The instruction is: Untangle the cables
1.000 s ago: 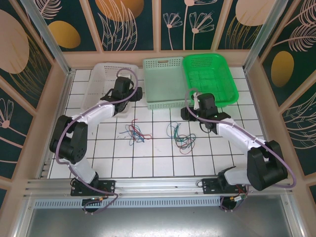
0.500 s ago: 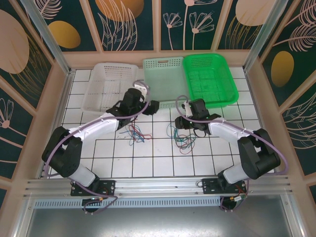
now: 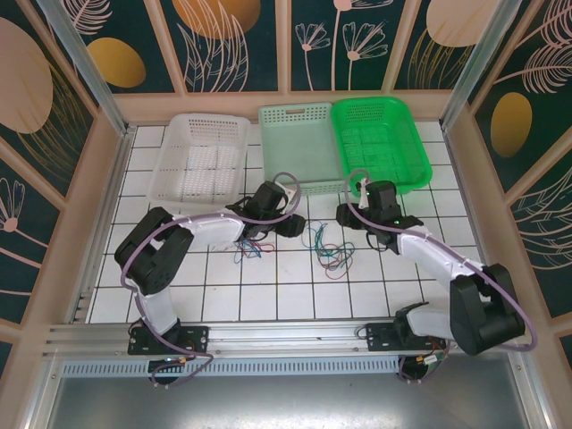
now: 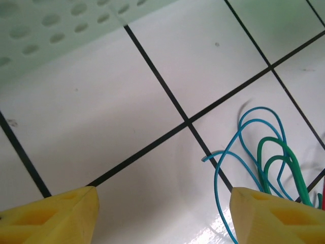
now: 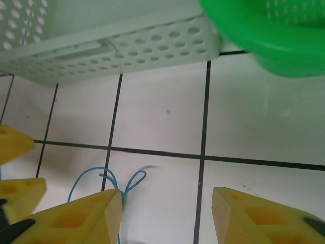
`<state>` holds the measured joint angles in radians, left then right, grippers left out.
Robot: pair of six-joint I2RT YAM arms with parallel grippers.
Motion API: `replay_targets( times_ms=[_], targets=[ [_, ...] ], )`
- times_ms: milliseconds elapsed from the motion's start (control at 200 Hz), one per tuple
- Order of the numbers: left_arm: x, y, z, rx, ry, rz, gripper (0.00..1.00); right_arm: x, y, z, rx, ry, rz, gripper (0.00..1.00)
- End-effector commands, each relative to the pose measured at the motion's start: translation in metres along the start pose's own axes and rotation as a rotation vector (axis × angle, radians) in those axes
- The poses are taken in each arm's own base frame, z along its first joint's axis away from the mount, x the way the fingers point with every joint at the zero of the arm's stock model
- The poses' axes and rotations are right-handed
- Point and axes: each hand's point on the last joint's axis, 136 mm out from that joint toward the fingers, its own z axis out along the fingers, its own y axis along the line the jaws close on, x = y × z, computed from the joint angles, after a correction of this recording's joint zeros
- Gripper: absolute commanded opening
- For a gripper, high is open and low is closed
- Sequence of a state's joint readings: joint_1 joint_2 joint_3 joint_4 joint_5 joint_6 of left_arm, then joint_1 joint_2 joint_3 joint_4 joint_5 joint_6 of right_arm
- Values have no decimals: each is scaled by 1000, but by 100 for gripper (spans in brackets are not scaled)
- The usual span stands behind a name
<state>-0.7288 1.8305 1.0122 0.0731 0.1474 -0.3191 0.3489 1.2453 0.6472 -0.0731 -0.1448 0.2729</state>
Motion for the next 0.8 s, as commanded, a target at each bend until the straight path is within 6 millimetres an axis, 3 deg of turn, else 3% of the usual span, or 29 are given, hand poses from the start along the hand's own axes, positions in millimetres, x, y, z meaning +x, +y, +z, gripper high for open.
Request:
replay_targets(
  times_ms=[0, 170, 390, 485, 676, 796],
  targets=[
    [-4, -14, 6, 58, 8, -16, 68, -9, 0, -10, -37, -61, 37, 51],
    [2, -23, 10, 92, 20, -13, 66, -12, -5, -18, -46, -86, 57, 52],
    [14, -35, 21, 114, 58, -1, 61, -1, -14, -10, -12, -52, 76, 52],
    [17, -30, 25, 92, 61, -20, 57, -2, -15, -11, -11, -67, 81, 52],
    [6, -25, 24, 47, 27, -29, 39, -8, -13, -16, -14, -97, 72, 52],
    [-9, -24, 19, 27, -18, -25, 15, -9, -15, -16, -1, -101, 76, 52]
  ],
)
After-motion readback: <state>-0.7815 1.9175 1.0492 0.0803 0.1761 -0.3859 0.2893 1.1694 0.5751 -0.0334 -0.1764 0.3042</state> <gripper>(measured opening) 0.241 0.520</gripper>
